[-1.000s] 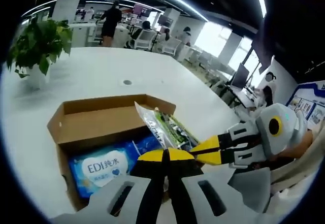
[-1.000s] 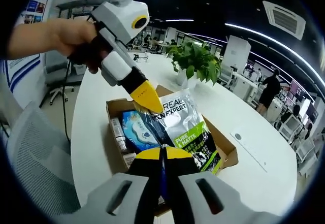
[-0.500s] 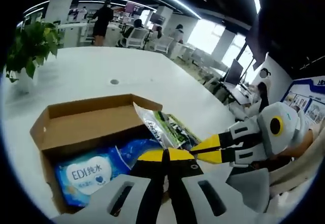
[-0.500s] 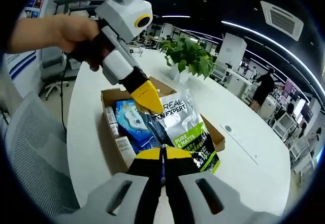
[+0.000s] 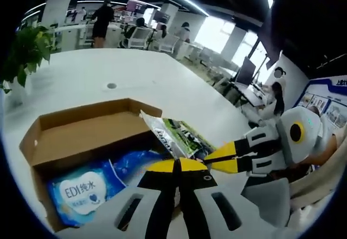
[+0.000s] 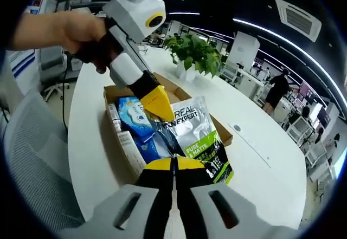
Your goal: Operate the shoe box by opening the lid, removing the specified soft item, and placing it in the target area until the item is outside and the box remains undamaged.
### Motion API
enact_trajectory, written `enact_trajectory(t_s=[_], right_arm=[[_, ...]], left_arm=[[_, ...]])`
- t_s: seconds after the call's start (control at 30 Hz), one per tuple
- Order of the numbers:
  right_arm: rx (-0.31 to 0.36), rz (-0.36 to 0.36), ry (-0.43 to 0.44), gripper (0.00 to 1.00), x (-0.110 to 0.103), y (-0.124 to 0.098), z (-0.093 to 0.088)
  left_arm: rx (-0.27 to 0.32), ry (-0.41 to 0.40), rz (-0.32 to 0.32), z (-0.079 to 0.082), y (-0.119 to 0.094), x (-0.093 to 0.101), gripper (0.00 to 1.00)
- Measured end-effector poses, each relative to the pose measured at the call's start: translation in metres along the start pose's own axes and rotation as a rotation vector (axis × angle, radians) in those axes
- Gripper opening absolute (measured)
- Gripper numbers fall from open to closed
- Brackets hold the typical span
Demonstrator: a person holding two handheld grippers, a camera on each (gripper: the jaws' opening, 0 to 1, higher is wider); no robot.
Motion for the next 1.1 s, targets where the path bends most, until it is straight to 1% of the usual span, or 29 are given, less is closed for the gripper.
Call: enact_trajectory(t_s=[0.33, 0.67, 0.83, 1.1], right_arm=[[-0.022, -0.019, 0.000, 0.00, 0.011, -0.007, -0.016], [-0.049, -0.037, 0.043, 0.00, 0.023, -0.012, -0.040], [-0.059, -0.040, 0.042, 0.00, 0.028, -0.013, -0.053], [-0.065, -0.051, 0.065, 0.00, 0.035, -0.010, -0.069]], left_arm=[[-0.029, 0.034, -0.011, 0.000, 0.021, 0.009, 0.00], [-0.076, 0.085, -0.015, -0.001, 0.047, 0.020, 0.00], [-0.098, 0.107, -0.013, -0.004, 0.060, 0.024, 0.00], [-0.121, 0.125, -0.007, -0.007, 0.074, 0.026, 0.00]])
Point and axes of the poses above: the point that each gripper's makers call its tool centre point, and the gripper's own axes: y roughly forward along the fingers, x roughly to its right, z roughly out of its top, the point moved 1 cm from there along -y, roughly backward along the fingers, and after that the axes turned 3 degrees about -z, right-handed, at the moved point
